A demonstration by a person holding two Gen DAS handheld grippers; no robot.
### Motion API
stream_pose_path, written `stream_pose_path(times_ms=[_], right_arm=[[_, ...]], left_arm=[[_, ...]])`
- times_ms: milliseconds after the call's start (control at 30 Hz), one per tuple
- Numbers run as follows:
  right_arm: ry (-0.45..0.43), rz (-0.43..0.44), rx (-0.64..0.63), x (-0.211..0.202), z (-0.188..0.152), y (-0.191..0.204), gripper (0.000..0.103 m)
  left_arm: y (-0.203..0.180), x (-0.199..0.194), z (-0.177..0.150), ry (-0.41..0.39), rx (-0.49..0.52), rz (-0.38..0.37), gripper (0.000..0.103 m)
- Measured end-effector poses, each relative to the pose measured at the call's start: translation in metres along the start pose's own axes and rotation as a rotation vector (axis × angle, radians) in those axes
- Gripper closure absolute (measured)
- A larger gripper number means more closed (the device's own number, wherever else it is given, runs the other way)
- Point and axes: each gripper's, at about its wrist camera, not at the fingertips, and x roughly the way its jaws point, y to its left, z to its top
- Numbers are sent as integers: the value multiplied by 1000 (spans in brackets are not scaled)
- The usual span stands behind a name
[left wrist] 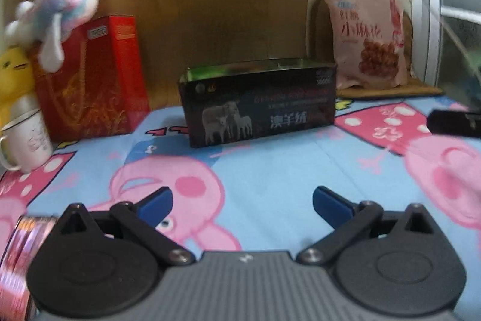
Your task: Organize snacks
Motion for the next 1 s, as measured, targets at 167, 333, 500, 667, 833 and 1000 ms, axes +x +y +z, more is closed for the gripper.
stream_pose_path(times_ms=[167, 333, 500, 667, 833, 1000], right_arm=[[157, -29, 71, 43, 2, -13, 0], [189, -99, -4, 43, -4, 2, 0], [206, -125, -55, 42, -9, 10, 0], [129, -121, 27, 37, -6, -5, 0], [-6, -68, 23, 15, -7, -3, 0], [-36, -52, 53, 11, -4, -7, 0]], left_arm=[[9, 11, -1, 88, -45, -160, 1], [10, 12, -2, 81, -56, -205, 0], [6, 13, -2, 90, -20, -183, 0], [15, 11, -2, 73, -69, -198, 0], [12, 9, -3, 63, -56, -218, 0], [12, 11, -2, 76, -68, -183, 0]])
